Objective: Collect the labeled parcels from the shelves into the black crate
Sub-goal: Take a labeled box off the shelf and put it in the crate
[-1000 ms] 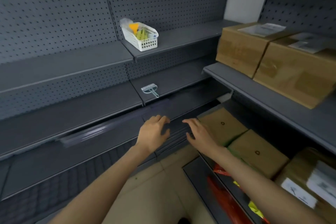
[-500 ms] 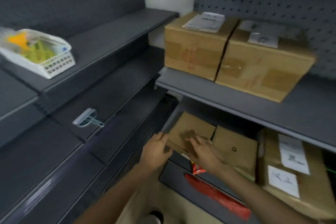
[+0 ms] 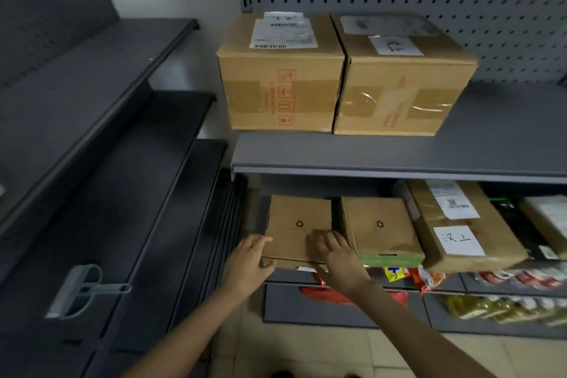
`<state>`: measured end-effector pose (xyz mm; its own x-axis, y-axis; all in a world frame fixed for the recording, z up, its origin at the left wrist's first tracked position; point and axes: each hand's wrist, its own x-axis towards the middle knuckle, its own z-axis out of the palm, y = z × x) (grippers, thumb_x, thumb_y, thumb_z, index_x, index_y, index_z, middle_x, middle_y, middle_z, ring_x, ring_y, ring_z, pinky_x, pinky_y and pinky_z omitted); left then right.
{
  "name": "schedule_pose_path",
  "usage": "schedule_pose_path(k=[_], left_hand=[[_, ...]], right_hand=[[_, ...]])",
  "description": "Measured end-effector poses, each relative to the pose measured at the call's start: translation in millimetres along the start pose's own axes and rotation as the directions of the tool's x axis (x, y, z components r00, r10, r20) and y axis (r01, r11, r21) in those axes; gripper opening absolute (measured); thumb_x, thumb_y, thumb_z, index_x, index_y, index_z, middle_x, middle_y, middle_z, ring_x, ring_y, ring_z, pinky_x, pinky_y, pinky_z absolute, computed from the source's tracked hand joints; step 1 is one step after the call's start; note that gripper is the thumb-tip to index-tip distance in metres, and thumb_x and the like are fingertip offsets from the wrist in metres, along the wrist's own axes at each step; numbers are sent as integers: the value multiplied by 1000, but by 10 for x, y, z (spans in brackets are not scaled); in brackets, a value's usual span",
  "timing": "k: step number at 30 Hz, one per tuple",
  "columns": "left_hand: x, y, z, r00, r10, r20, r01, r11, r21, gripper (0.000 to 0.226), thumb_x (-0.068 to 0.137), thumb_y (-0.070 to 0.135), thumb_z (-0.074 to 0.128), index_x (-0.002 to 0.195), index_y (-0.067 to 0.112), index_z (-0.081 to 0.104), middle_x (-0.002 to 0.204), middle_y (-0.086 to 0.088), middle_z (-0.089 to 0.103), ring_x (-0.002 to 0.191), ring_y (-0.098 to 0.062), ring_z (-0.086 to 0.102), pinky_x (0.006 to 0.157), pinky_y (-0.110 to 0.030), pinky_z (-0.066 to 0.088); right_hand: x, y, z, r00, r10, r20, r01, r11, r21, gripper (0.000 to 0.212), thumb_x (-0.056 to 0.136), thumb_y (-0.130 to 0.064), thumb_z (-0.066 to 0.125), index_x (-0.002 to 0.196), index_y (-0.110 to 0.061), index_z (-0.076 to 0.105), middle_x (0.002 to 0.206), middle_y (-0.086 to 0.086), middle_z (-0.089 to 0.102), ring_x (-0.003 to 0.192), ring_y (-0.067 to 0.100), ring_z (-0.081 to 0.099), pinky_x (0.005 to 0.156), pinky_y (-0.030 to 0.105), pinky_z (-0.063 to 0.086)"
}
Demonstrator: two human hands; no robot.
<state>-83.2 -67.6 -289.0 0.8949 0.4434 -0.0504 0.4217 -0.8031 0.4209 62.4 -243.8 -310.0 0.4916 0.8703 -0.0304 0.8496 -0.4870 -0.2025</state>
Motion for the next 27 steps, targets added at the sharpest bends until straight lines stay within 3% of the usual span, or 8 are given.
schedule_pose_path(k=[3,5,8,13,19,23,27], left_hand=[[8,-86,-28,1000,-5,5,5,1000,-18,51,86,41,57,132,26,41,134,6,43,121,-13,42,92,-26,41],[45,-108,-52,1000,17,0,-17,1000,-22,54,86,43,57,134,25,40,135,5,43,123,-13,40,94,-26,40],[127,-94,-89,999,34,-7,-34,999,-32,64,85,48,57,139,24,34,139,5,41,126,-14,39,96,-27,41],[166,-110,-57,999,22,28,-22,1000,1,78,80,59,56,143,23,27,147,5,30,133,-13,31,103,-30,36],[219,-156,-27,1000,12,19,-13,999,40,84,79,60,57,145,19,26,148,1,29,133,-16,31,106,-32,33],[191,-137,45,1000,-18,-13,18,999,-28,81,77,56,63,142,19,33,145,0,34,130,-17,36,103,-31,35],[188,-82,97,999,-50,-17,46,983,-178,79,73,50,70,139,20,38,139,0,41,123,-16,42,96,-28,39]], right_hand=[[24,-35,-56,1000,15,20,-17,995,98,68,81,-36,65,142,-20,39,138,5,44,127,29,41,103,37,41],[4,55,-97,998,63,4,-63,981,184,65,81,-41,63,140,-19,43,139,4,44,123,27,47,101,38,43],[-51,190,-119,993,112,-34,-109,991,82,66,79,-48,64,132,-10,52,131,9,53,117,30,54,102,41,41],[-57,142,-56,988,140,-65,-143,988,-55,76,78,-66,40,121,-7,61,111,7,65,102,27,63,96,42,46],[-70,89,4,985,153,-82,-157,987,-42,76,72,-72,44,109,-10,68,108,5,66,101,25,63,95,43,46],[-73,42,60,975,205,-88,-196,976,99,77,71,-62,56,123,-5,59,124,11,57,116,30,53,104,42,37],[-167,65,-78,957,214,-197,-165,957,237,78,73,-54,62,133,-7,49,130,9,49,117,29,51,94,40,43]])
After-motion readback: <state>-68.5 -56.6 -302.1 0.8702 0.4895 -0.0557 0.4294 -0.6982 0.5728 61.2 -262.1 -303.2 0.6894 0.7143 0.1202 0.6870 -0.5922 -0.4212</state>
